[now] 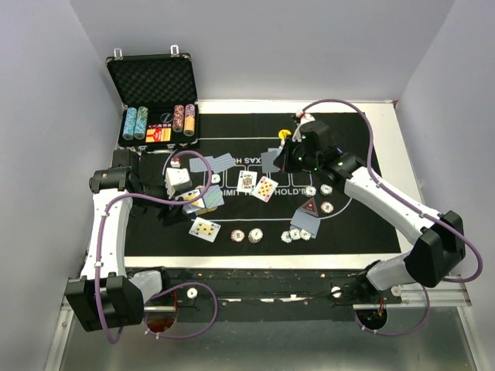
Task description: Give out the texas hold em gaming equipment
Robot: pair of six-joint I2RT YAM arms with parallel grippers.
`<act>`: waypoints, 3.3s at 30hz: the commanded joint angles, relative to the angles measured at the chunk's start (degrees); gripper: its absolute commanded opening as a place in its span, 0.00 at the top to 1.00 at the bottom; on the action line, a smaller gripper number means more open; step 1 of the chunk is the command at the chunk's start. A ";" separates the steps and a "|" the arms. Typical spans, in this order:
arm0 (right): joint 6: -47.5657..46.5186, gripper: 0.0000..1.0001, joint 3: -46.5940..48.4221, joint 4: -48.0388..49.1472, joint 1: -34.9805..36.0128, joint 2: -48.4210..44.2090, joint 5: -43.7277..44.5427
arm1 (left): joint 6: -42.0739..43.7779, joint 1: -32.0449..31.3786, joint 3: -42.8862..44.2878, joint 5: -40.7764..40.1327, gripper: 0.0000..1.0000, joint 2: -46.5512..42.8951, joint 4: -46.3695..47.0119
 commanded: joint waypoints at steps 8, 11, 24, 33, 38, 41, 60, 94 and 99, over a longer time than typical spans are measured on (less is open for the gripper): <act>-22.93 0.99 10.46 -14.84 14.53 13.59 47.50 | 0.76 -0.26 1.39 3.81 1.00 0.11 -16.02; -26.10 0.99 10.81 -13.96 17.26 18.77 54.36 | 1.03 -0.26 1.04 3.81 1.00 -0.07 -16.02; -32.61 0.99 7.21 -10.62 19.55 31.18 65.37 | 1.03 -0.17 1.13 3.55 1.00 -0.24 -16.02; -29.89 0.99 7.56 -9.04 19.56 36.01 58.34 | 0.59 -0.17 1.31 3.11 1.00 -0.68 -16.02; -26.47 0.99 7.82 -8.16 19.56 37.60 53.43 | 0.33 -0.17 1.66 3.20 1.00 -0.59 -16.02; -24.19 0.99 7.39 -7.11 19.56 37.25 48.86 | 0.15 -0.26 1.84 3.19 1.00 -0.50 -16.02; -18.55 0.58 5.02 -4.82 19.56 35.59 36.99 | -0.02 -0.26 1.48 3.02 1.00 -0.42 -16.02; 10.62 0.00 2.38 9.23 12.52 7.89 -17.41 | 0.06 -0.17 1.48 3.46 1.00 -0.95 -16.02; 14.14 0.00 0.97 13.28 13.05 9.56 -21.29 | -0.20 -0.26 1.83 3.55 1.00 -0.95 -16.02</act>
